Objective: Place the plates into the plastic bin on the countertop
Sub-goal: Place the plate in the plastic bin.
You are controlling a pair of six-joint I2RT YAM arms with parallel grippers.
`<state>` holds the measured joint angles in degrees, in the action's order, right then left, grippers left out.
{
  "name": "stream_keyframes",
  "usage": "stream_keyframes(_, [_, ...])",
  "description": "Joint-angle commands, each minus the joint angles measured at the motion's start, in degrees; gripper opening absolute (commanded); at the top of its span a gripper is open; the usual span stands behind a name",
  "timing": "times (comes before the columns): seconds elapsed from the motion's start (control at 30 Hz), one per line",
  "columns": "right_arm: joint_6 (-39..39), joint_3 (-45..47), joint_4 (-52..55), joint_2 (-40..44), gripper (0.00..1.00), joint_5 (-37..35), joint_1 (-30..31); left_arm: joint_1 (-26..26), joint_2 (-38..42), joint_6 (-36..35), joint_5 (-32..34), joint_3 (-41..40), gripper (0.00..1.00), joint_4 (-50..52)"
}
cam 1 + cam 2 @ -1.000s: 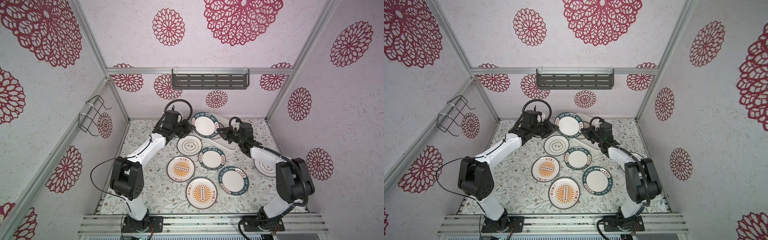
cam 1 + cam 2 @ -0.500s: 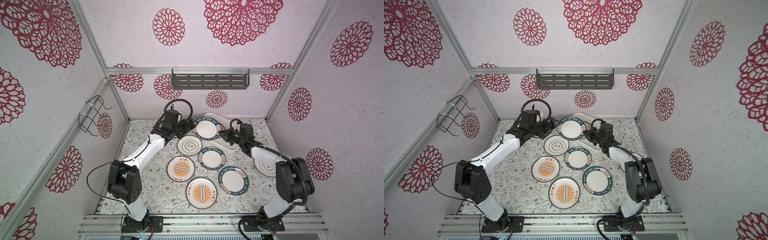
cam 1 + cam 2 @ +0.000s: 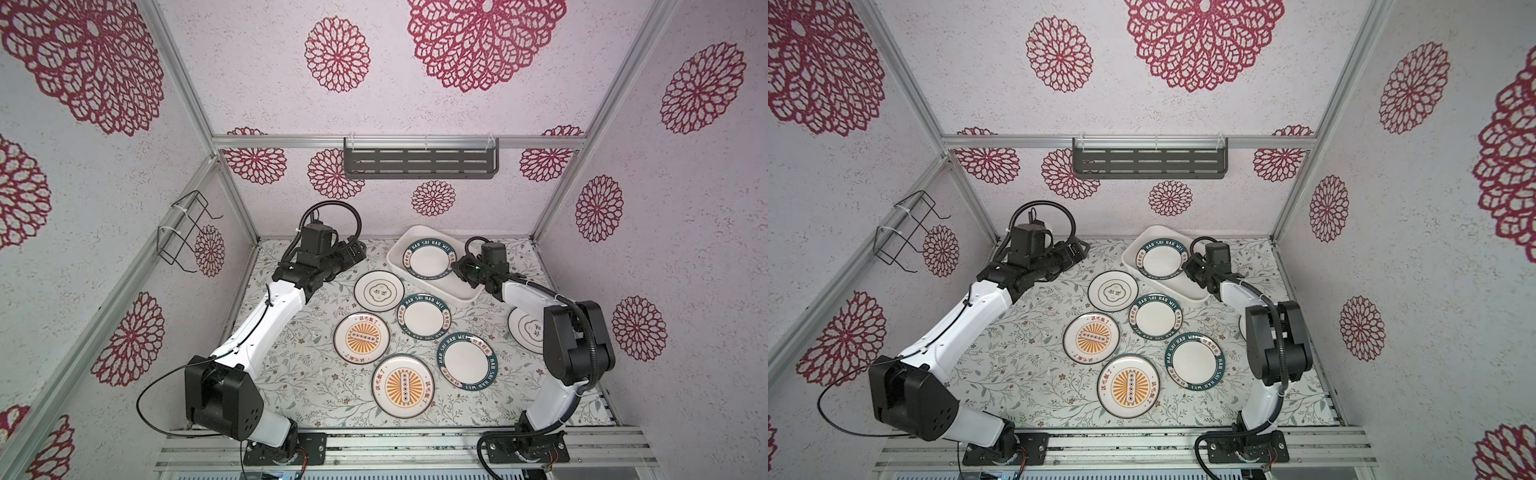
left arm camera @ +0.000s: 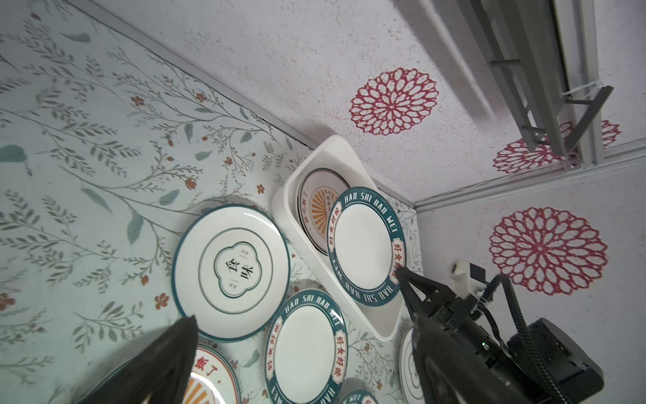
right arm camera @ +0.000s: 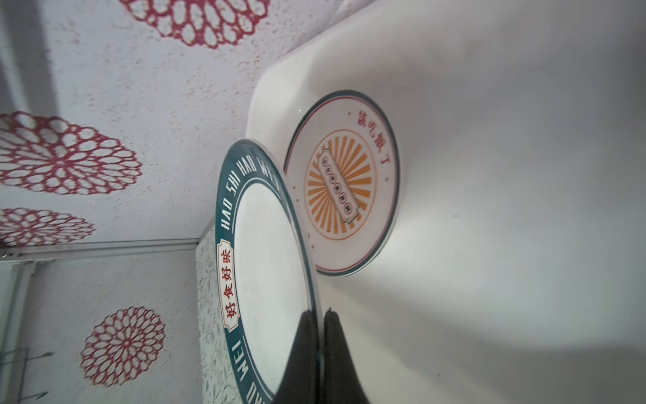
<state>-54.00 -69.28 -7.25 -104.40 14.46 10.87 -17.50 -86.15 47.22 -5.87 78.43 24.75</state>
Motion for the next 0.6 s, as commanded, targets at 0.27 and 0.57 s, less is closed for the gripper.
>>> stream_keyframes(0.27, [1.15, -10.02, -2.03, -9.05, 0.0, -7.11, -0.43, 5.64, -2.78, -5.56, -2.55, 1.75, 0.97, -1.22])
stream_keyframes(0.57, [-1.81, -14.54, -3.09, -14.81, 0.0, -7.38, 0.7, 10.56, -5.45, -7.03, -5.79, 3.42, 0.97, -1.44])
